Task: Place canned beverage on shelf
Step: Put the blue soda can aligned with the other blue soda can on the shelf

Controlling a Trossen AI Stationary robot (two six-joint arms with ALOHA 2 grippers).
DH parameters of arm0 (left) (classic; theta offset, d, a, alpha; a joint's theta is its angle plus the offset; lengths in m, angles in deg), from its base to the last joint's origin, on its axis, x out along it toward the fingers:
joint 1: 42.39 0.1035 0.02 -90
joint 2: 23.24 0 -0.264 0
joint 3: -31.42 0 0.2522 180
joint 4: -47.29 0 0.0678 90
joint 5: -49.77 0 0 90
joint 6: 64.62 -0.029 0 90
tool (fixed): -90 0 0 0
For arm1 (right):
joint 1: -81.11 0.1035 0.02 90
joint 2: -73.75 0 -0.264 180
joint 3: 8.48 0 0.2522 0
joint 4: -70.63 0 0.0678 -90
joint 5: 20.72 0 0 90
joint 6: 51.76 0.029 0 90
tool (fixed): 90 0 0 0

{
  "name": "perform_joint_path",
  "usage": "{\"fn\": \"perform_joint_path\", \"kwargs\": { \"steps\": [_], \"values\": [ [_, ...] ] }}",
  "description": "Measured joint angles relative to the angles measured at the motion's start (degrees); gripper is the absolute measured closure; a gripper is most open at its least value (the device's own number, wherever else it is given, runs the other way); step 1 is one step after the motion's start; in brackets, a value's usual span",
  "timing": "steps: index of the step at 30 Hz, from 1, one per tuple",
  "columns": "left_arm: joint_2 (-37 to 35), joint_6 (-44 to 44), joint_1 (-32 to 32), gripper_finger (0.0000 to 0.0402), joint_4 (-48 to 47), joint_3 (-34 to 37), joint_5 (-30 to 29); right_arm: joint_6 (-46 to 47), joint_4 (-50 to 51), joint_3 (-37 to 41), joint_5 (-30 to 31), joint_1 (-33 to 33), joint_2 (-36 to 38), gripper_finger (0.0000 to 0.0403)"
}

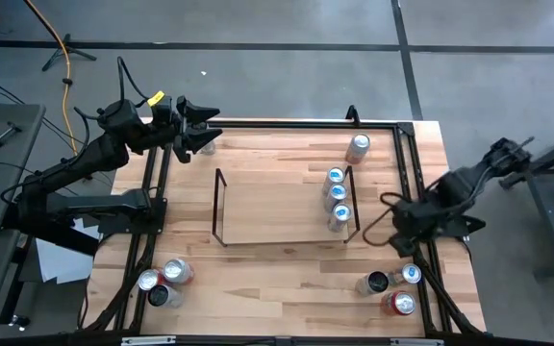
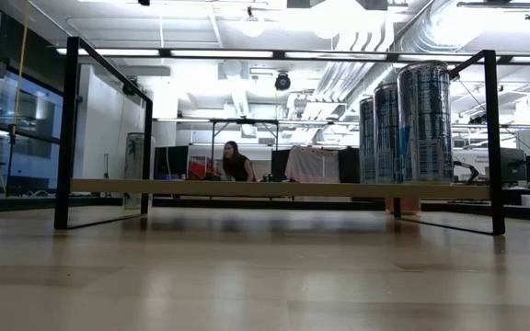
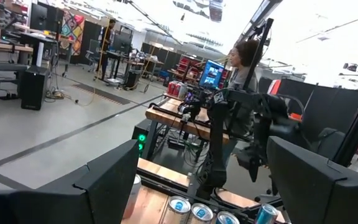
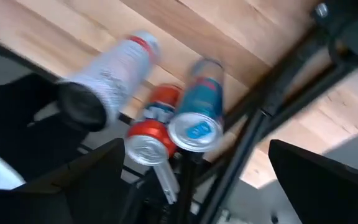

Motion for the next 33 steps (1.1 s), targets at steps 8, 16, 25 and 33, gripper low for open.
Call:
{"fn": "perform_joint_path", "kwargs": {
  "steps": [8,16,25,33],
  "values": [
    [0.0,-0.92,-0.01,0.0088,0.22,0.0,-0.04,3.77,-6.48,6.54,1.27,8.3,-0.01,0.0018],
    [0.0,-0.94,-0.01,0.0088,0.28,0.0,-0.11,9.58,-12.11,10.57,2.7,14.51,-2.44,0.0018],
    [0.0,-0.95,0.0,0.0088,0.31,0.0,-0.11,9.85,-13.86,10.81,3.94,17.4,-9.29,0.0018],
    [0.0,-0.87,-0.01,0.0088,0.35,0.0,-0.11,9.83,-16.53,10.74,3.92,17.5,-13.7,0.0018]
  ]
}}
